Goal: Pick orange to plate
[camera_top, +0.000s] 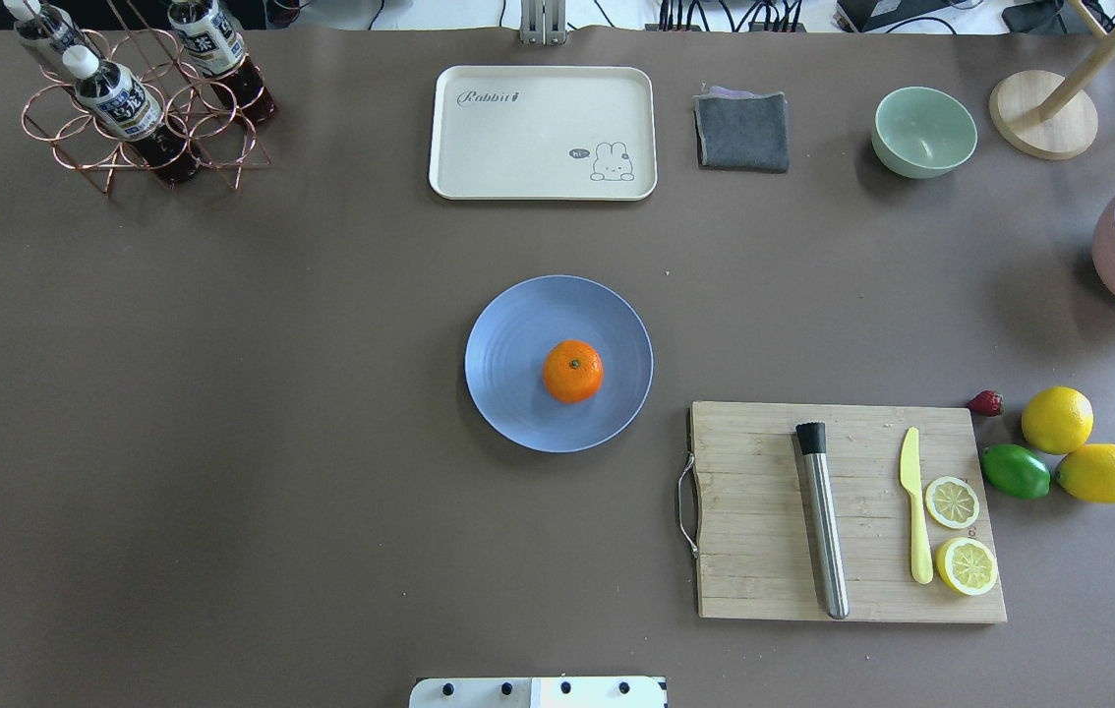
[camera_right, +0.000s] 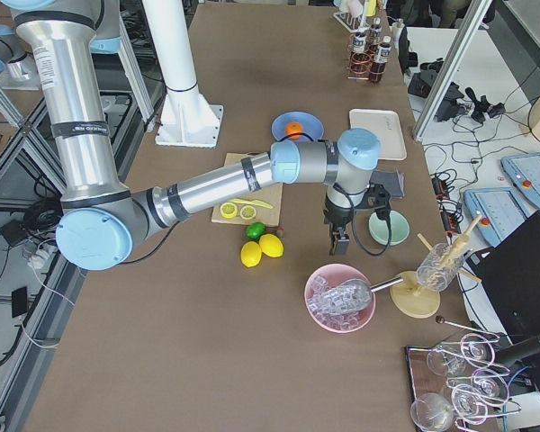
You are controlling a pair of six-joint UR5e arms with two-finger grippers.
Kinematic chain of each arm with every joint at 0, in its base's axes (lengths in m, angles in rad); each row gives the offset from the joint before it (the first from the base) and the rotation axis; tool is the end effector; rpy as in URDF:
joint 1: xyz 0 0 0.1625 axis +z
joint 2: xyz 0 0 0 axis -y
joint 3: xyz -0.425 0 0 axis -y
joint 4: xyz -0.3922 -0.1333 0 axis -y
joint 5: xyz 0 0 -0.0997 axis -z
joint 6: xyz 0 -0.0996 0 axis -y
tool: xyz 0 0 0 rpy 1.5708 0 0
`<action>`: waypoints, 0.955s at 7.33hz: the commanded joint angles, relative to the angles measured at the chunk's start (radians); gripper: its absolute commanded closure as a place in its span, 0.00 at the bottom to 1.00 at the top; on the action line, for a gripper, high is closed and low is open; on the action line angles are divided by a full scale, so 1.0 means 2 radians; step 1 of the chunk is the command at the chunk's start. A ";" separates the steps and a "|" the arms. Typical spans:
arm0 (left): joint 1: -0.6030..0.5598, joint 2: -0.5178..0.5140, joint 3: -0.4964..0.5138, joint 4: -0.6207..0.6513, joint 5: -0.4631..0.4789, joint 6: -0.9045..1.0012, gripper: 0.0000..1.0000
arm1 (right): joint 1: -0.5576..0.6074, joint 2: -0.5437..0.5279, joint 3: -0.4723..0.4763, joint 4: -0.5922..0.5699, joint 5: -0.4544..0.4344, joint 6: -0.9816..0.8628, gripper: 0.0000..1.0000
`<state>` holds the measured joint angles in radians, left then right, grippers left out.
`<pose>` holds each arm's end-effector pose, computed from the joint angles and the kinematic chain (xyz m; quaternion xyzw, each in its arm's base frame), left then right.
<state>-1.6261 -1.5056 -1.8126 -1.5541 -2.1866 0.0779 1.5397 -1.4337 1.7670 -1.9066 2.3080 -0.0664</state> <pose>-0.1016 -0.4649 0.5821 0.0961 0.2964 0.0349 0.9496 0.0499 -0.5300 0.5292 0.0052 -0.3603 -0.0450 0.9317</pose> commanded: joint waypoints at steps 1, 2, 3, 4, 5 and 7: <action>0.000 0.000 0.007 -0.008 0.000 0.001 0.02 | 0.041 -0.066 -0.006 0.049 -0.001 -0.026 0.00; 0.000 0.006 0.008 -0.008 0.000 0.001 0.02 | 0.055 -0.086 -0.008 0.063 0.000 -0.033 0.00; 0.000 0.007 0.011 -0.008 0.000 0.001 0.02 | 0.057 -0.094 -0.008 0.067 -0.001 -0.035 0.00; 0.000 0.008 0.012 -0.008 0.000 0.001 0.02 | 0.057 -0.095 -0.008 0.067 -0.002 -0.031 0.00; 0.000 0.009 0.014 -0.008 0.000 0.001 0.02 | 0.058 -0.096 -0.008 0.067 -0.001 -0.028 0.00; 0.000 0.008 0.021 -0.008 0.000 0.001 0.02 | 0.058 -0.096 -0.008 0.067 -0.001 -0.029 0.00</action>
<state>-1.6260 -1.4895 -1.7762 -1.5693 -2.1874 0.0798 1.6545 -1.6251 1.7503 -1.7736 2.3054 -0.1246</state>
